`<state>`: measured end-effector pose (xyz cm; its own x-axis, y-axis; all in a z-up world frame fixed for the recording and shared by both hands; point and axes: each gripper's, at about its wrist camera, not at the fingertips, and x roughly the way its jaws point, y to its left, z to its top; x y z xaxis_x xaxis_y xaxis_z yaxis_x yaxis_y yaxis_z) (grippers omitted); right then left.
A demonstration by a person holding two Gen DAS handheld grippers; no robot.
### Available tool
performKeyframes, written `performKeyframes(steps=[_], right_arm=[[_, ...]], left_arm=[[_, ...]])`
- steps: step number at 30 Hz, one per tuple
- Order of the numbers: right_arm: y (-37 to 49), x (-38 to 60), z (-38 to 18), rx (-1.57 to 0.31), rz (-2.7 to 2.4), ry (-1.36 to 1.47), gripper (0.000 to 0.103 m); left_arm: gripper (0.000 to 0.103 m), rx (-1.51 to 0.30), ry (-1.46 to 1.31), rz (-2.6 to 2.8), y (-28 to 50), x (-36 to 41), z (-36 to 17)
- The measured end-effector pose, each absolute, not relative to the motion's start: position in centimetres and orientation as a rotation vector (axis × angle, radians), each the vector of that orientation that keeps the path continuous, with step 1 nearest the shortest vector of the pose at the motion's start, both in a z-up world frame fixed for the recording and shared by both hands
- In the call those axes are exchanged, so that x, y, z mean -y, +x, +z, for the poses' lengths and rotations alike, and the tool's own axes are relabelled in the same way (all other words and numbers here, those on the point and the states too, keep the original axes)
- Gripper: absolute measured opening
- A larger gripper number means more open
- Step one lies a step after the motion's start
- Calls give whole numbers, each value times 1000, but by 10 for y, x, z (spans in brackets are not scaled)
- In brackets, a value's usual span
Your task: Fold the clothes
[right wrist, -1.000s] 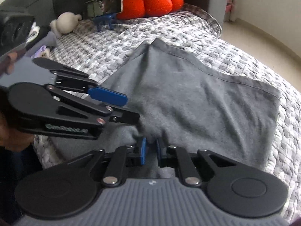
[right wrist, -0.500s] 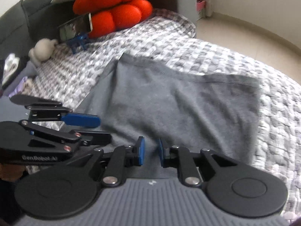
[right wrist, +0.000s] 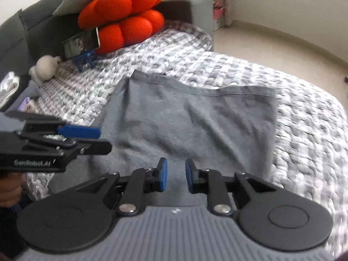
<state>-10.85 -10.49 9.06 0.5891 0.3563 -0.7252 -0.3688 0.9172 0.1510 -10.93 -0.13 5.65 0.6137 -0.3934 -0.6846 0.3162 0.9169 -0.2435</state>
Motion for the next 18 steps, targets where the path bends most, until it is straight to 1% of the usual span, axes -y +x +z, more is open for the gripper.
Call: performKeyframes(steps=[2, 5, 7, 11, 13, 14, 15, 17, 18], right_arm=[[-132, 103, 94, -807, 396, 12, 24], [-159, 92, 95, -774, 355, -19, 24], [-171, 92, 93, -771, 342, 29, 24], [-191, 85, 75, -823, 309, 53, 24], [-194, 67, 59, -853, 285, -56, 25], [-196, 60, 57, -836, 281, -108, 27], [-196, 58, 57, -835, 279, -121, 27], [-197, 63, 58, -840, 273, -92, 27], [-198, 68, 59, -845, 270, -60, 24]], left_arm=[[38, -809, -116, -406, -121, 1, 58], [38, -802, -136, -401, -138, 1, 60], [38, -796, -123, -386, -151, 3, 56], [37, -814, -94, -349, -164, 8, 35], [38, -772, -37, -344, -170, 13, 29], [38, -756, -9, -342, -173, 16, 28], [38, -754, 13, -338, -173, 18, 29], [38, -767, -1, -330, -173, 15, 32], [38, -775, -28, -328, -174, 9, 32]])
